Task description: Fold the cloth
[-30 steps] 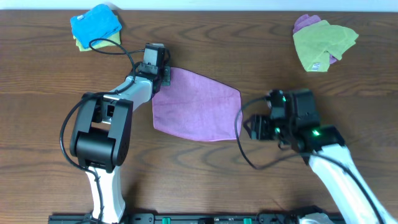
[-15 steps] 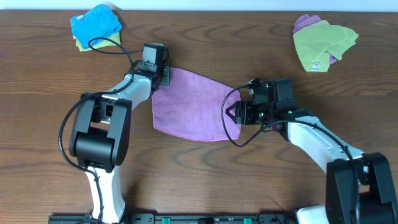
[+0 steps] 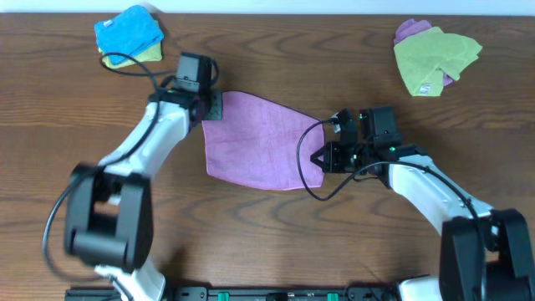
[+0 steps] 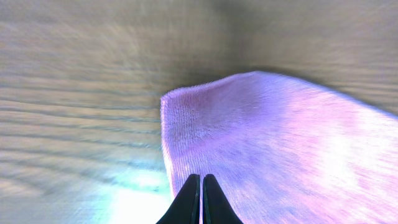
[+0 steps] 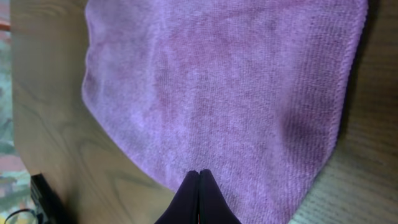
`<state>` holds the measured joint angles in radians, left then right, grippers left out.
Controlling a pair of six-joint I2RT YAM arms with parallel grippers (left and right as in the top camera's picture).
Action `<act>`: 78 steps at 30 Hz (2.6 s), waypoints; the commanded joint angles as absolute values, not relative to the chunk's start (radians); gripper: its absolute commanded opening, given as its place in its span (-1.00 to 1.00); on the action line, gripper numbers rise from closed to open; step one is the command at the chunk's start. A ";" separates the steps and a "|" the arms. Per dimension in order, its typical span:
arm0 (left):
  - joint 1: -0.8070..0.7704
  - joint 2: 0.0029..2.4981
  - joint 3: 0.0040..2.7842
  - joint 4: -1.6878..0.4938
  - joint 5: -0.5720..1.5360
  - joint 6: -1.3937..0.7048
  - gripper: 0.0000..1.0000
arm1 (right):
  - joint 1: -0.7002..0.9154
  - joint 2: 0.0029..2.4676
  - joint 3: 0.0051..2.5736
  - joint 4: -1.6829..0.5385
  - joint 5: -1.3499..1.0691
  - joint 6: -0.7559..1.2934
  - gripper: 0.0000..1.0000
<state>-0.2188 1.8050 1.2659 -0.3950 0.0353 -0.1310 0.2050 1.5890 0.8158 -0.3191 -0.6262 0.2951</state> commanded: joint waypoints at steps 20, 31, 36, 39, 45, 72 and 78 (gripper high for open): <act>-0.194 1.610 1.023 -0.618 0.160 -0.286 -0.88 | 0.198 1.325 0.896 -0.713 -0.449 0.048 -0.83; -0.030 1.412 0.847 -0.588 0.503 -0.212 -0.88 | 0.198 1.309 0.899 -0.752 -0.452 0.035 0.02; 0.070 1.240 0.645 -0.453 0.637 -0.208 -0.88 | 0.198 1.290 0.914 -0.750 -0.452 0.032 0.06; 0.086 1.211 0.533 -0.310 0.660 -0.291 -0.38 | 0.198 1.285 0.923 -0.748 -0.453 0.028 0.11; 0.085 1.250 0.467 -0.120 0.688 -0.303 0.04 | 0.198 1.284 0.924 -0.749 -0.495 0.028 0.11; 0.084 1.684 0.467 0.381 0.764 -0.467 0.25 | 0.339 1.577 0.925 -0.399 -0.592 0.093 -0.97; 0.067 1.687 0.467 0.402 0.790 -0.480 0.25 | 0.358 1.648 0.925 -0.370 -0.574 0.093 -0.97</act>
<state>0.0803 1.6608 0.4721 0.4122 0.7906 -0.4648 0.3481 1.6230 0.9043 -0.3763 -0.5701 0.0803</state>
